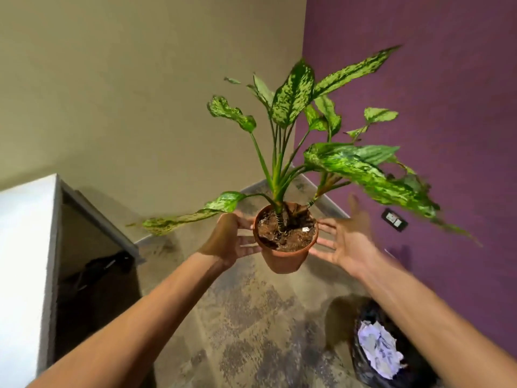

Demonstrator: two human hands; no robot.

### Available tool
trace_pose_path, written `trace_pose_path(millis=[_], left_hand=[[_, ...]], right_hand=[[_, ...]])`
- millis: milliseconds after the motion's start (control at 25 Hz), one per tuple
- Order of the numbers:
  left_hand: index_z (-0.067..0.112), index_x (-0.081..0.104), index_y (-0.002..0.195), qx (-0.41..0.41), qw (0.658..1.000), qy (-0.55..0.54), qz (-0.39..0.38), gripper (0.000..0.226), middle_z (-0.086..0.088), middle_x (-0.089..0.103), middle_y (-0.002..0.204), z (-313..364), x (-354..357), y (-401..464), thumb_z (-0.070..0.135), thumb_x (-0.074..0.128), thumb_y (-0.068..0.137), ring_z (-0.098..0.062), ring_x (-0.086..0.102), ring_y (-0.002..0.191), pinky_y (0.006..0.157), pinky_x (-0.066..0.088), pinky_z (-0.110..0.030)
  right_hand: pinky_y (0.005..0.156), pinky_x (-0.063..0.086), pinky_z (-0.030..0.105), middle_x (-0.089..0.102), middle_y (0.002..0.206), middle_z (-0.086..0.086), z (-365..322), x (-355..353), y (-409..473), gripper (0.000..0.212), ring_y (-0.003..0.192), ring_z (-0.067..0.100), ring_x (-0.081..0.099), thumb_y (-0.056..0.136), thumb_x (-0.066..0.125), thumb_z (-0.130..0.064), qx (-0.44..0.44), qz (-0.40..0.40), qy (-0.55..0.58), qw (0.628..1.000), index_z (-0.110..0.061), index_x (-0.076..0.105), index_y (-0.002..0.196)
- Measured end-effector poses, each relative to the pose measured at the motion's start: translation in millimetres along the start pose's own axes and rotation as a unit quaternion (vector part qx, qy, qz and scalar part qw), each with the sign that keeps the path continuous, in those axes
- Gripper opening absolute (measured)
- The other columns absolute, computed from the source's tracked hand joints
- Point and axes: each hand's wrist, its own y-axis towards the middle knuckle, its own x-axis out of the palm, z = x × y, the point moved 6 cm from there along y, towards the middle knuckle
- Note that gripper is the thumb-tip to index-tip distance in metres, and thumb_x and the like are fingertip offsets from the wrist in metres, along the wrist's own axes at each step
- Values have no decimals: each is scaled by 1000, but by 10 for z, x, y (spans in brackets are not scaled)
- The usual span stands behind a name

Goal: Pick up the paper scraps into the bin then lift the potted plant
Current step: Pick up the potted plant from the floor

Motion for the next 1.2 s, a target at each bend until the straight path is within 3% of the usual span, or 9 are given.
trace_pose_path(millis=[80,160,240,440,560,800,960,1040,1200], left_hand=[[13,67,60,10,1000,15,-6,26,-6,61,79,422,137,-334,6,42,60,-27,58,74,72,52,-38],[12,64,62,24,999,24,-9,24,-5,58,74,822,256,-651,10,42,52,-24,56,70,70,54,-36],[12,55,70,37,998,32,-26,23,-4,52,72,1138,354,-872,12,41,52,-20,51,68,68,53,-32],[9,56,77,80,995,43,-38,21,-5,55,70,1671,391,-986,8,42,62,-19,48,61,68,54,-32],[10,52,89,80,995,46,-35,27,-4,55,71,1961,338,-753,10,39,65,-18,49,60,67,53,-30],[9,56,78,59,998,17,-29,32,-6,55,77,2566,169,109,10,44,48,-22,56,68,69,54,-34],[10,54,87,64,995,55,-57,27,-5,59,80,3005,162,692,7,42,63,-25,58,73,74,50,-37],[11,53,89,57,994,72,-54,20,-5,59,84,3146,187,981,8,44,71,-24,58,73,77,48,-38],[12,57,75,55,991,118,-33,8,-9,57,85,3322,316,1640,5,55,72,-23,56,66,78,40,-40]], right_hand=[[106,38,55,39,147,14,-368,81,-325,54,133,37,39,105,15,-34,-1,-15,4,1000,0,40,139],[105,38,56,39,147,12,-732,201,-632,71,133,37,39,100,21,-55,1,-35,22,999,0,35,143],[102,38,55,38,150,14,-1035,294,-809,86,134,38,37,93,24,-67,1,-58,40,998,-2,29,148],[94,41,53,34,152,15,-1511,522,-906,85,134,38,37,92,29,-66,-20,-96,51,994,-4,24,150],[94,40,54,34,153,15,-1729,737,-706,85,132,39,39,91,31,-66,-27,-108,44,993,-6,24,150],[93,41,54,42,146,14,-2155,1256,51,81,129,38,39,91,32,-65,-24,-85,47,995,-5,32,147],[91,41,55,46,143,13,-2457,1540,598,79,128,38,40,91,33,-65,-19,-55,51,997,-7,38,143],[94,41,56,48,139,12,-2558,1598,893,77,119,36,46,90,34,-66,-18,-30,47,998,-9,43,140],[99,40,55,56,125,10,-2734,1685,1568,67,102,30,54,92,33,-66,-20,5,14,1000,-11,60,121]])
